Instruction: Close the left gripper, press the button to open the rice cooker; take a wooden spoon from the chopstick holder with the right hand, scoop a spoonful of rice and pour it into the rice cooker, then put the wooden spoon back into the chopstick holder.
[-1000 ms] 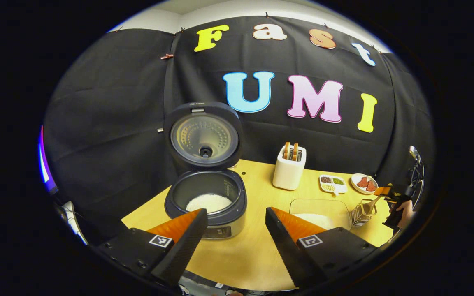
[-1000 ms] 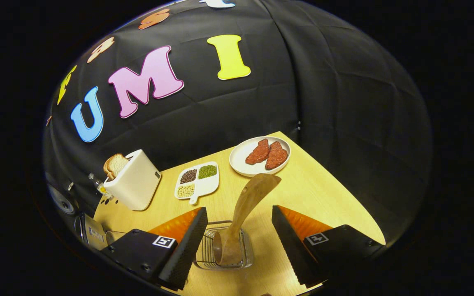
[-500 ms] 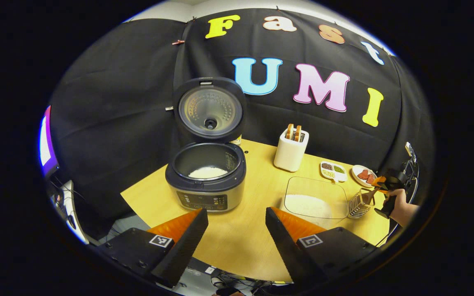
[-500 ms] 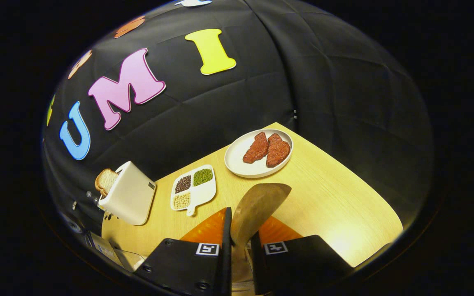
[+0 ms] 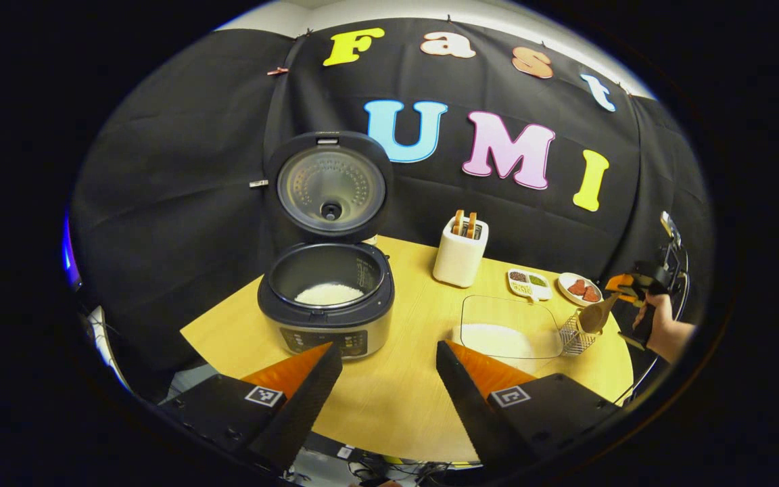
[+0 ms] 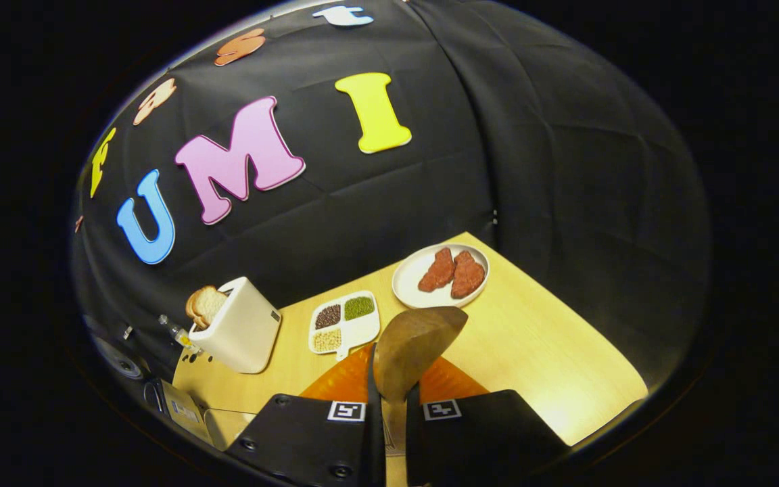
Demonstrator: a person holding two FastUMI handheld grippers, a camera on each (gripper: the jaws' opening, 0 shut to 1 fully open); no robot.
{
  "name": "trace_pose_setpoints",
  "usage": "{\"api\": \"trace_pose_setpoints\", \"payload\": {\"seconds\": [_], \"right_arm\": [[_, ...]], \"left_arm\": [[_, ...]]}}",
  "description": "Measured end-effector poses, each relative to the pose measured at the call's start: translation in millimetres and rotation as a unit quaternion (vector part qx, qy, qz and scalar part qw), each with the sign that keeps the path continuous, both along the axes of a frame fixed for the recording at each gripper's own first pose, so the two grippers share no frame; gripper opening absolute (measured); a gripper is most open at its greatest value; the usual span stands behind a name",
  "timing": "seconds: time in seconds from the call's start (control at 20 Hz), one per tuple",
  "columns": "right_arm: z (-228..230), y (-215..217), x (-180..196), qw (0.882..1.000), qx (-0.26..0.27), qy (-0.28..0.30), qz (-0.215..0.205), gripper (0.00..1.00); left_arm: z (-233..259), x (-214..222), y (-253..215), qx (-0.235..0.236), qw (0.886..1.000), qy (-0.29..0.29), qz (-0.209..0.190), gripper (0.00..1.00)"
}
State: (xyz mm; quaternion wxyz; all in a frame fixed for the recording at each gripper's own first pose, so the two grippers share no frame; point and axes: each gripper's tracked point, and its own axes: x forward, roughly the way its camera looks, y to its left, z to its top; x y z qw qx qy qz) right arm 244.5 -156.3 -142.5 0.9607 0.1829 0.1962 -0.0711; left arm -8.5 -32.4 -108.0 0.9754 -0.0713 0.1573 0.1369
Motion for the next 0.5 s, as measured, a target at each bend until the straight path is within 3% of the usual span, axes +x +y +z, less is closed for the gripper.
{"api": "trace_pose_setpoints", "payload": {"seconds": [0.2, 0.5], "right_arm": [[54.6, 36.2, -29.5, 0.999, -0.009, -0.044, 0.015, 0.16], [97.4, 130.0, -66.6, 0.993, -0.02, -0.086, 0.081, 0.16]], "left_arm": [[-9.2, -1.7, 18.7, 0.033, 0.998, -0.009, -0.049, 0.96], [-39.8, -20.9, 47.4, -0.007, 0.997, -0.007, -0.078, 0.96]]}}
